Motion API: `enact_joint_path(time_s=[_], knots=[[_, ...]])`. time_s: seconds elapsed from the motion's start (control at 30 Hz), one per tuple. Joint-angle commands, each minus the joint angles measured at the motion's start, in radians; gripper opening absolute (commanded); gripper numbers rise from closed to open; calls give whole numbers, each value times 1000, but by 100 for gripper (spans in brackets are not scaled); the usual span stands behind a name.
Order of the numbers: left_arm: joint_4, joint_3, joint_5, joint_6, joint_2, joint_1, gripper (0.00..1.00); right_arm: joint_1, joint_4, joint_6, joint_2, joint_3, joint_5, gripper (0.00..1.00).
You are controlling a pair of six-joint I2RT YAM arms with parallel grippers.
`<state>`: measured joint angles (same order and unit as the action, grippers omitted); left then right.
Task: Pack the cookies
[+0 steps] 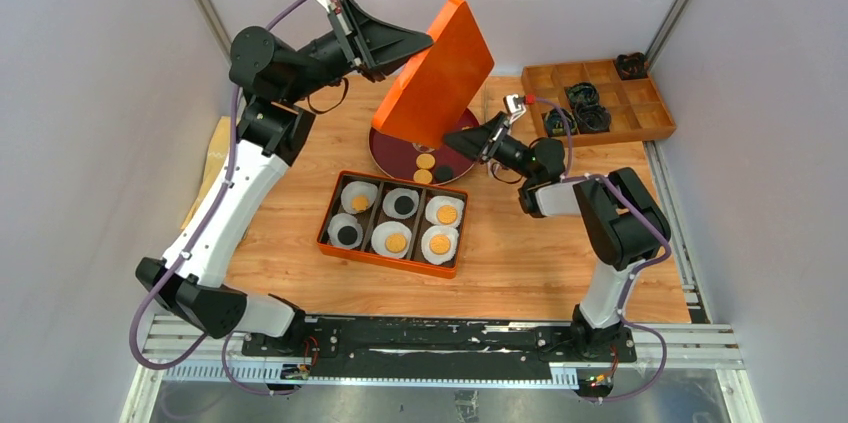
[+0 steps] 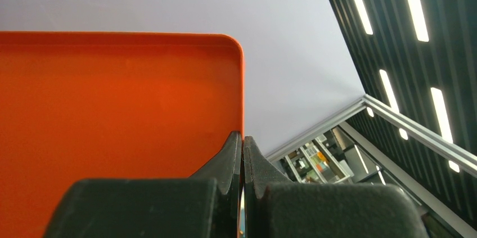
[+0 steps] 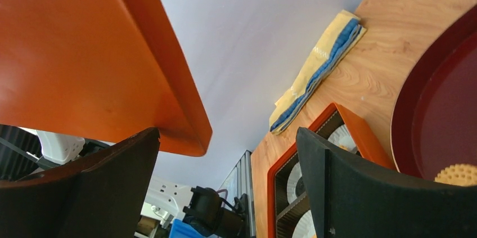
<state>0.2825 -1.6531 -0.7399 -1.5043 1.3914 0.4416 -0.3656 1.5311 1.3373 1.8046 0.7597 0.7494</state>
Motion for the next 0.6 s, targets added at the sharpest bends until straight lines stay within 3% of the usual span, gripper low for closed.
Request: enact_joint_path(time_s=[0.0,0.3,0.57], knots=[[45,16,-6,-6,-49,-1,0,-11,66,-42,-3,61,-28,97],[46,37,-9,-10,-65,-1,0,-81,66,-20,64,240,-43,99],[46,13,-25,-24,-43,-34,0,-117,66,-59,-10,226,-58,99]])
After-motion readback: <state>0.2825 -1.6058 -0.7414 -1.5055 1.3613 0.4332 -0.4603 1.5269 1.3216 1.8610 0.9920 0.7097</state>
